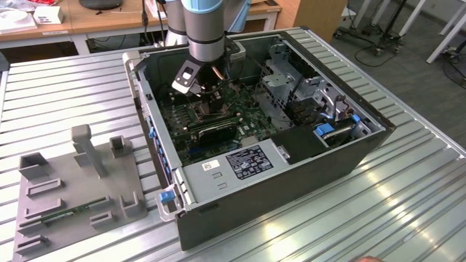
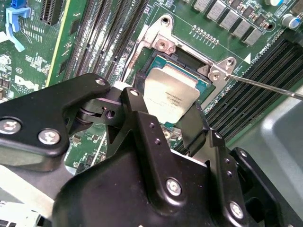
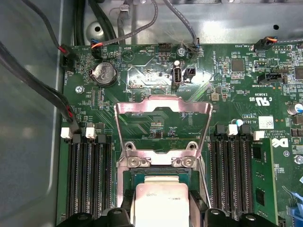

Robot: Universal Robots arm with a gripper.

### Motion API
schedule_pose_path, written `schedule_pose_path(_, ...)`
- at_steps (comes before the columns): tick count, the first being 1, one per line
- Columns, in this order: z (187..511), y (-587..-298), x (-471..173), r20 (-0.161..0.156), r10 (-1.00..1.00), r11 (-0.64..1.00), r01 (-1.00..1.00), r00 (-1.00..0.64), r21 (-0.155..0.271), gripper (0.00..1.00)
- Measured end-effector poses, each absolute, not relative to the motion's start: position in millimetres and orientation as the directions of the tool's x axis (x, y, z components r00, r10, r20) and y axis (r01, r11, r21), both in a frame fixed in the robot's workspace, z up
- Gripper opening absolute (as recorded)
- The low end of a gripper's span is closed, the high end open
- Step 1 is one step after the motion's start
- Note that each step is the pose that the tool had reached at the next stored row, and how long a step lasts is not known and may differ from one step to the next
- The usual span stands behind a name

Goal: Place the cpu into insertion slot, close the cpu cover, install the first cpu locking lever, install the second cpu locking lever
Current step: 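Place the cpu into insertion slot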

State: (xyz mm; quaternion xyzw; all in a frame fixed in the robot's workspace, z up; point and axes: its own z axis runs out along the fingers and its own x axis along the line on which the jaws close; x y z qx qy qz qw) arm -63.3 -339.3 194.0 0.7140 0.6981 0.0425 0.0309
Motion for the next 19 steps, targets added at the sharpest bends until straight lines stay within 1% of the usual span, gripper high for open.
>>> schedule_pose_path(19,192.2,-339.3,-63.4,0.018,1.000,-0.023,0.994,0.022,0.103,0.54)
